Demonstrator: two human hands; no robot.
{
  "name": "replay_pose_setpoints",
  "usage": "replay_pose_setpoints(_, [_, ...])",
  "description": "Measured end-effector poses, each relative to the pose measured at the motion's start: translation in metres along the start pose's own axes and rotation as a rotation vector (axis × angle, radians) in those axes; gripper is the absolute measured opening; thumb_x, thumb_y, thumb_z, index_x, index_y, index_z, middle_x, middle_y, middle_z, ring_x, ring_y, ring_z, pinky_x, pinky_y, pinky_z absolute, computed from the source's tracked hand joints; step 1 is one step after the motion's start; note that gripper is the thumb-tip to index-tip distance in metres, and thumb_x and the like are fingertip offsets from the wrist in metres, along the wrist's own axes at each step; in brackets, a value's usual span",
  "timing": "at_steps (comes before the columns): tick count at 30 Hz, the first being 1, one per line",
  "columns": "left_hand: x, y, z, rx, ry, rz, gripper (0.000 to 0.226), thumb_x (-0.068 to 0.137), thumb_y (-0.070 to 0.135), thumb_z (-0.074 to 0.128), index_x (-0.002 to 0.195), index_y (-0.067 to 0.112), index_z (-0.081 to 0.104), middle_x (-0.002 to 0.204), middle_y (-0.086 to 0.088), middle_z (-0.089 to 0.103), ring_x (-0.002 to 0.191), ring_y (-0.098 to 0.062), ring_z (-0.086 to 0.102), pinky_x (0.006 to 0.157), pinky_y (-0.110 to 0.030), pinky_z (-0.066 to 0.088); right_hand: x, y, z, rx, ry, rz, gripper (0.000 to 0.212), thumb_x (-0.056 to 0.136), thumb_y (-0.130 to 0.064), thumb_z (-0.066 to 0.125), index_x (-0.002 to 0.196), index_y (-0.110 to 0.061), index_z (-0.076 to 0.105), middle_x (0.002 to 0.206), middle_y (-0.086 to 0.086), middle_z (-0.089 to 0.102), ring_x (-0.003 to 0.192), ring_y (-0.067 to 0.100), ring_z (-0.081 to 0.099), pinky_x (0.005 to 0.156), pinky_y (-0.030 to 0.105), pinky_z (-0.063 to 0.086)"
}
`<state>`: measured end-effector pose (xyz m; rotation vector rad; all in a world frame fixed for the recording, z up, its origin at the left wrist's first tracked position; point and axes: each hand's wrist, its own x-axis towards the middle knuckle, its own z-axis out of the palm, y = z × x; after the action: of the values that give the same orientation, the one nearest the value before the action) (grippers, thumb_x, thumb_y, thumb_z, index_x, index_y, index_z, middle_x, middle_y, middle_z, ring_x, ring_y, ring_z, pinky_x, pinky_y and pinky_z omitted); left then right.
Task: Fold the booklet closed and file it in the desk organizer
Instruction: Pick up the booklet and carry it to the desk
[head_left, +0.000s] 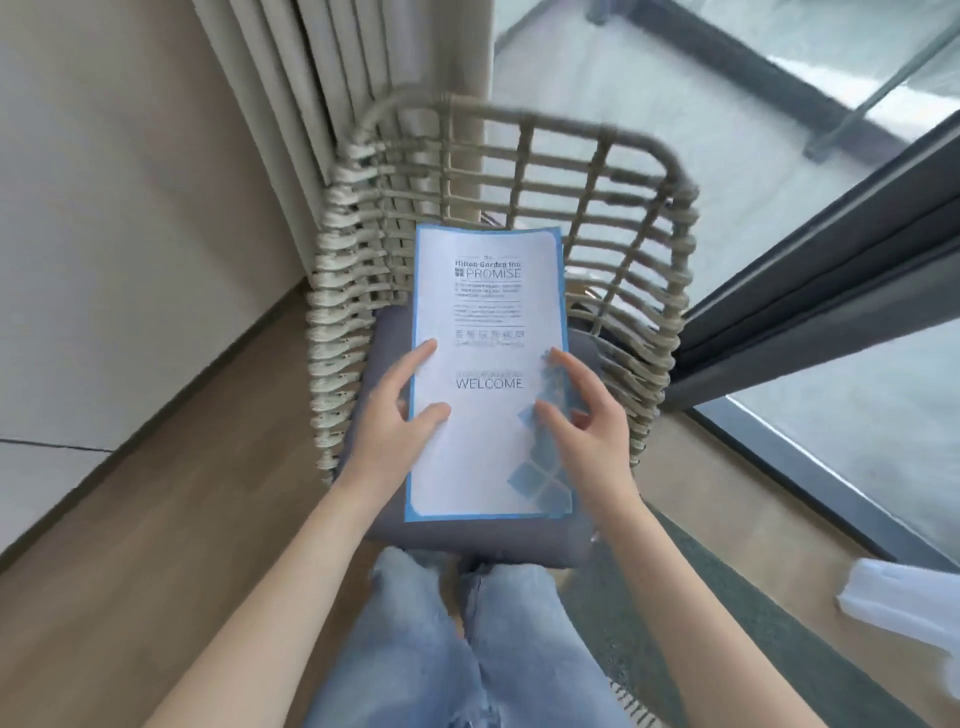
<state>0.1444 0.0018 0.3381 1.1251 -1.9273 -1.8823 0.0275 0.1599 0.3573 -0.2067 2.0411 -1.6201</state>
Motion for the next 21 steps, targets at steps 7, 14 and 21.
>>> replay_pose_setpoints(7, [-0.088,0.103,-0.064,-0.183,0.297,0.158,0.064,0.080,-0.004,0.063,0.120,0.047,0.060,0.125,0.023,0.063,0.104,-0.002,0.065,0.093,-0.035,0.052,-0.045,-0.128,0.029,0.028,-0.281,-0.208,0.053,0.087,0.005,0.061,0.127,-0.031,0.062,0.107,-0.017,0.071,0.070,0.016,0.058,0.061,0.021,0.050])
replay_pose_setpoints(14, [-0.168,0.090,-0.138,-0.256,0.667,0.198,0.064,0.080,0.006,0.061,0.127,0.049,0.056,0.138,0.001,0.056,0.116,-0.019,0.059,0.093,-0.040,0.050,-0.091,-0.157,0.117,-0.041,-0.625,-0.305,0.053,0.088,0.003,0.060,0.121,-0.038,0.064,0.076,-0.018,0.070,0.060,0.010,0.053,0.057,0.015,0.046])
replay_pose_setpoints(21, [-0.297,0.043,-0.209,-0.330,1.036,0.201,0.064,0.081,-0.012,0.057,0.129,0.029,0.059,0.136,0.024,0.053,0.121,0.017,0.045,0.098,-0.006,0.037,-0.202,-0.144,0.217,-0.091,-0.982,-0.351,0.053,0.089,0.005,0.060,0.124,-0.035,0.063,0.096,-0.028,0.073,0.068,0.002,0.065,0.066,0.012,0.052])
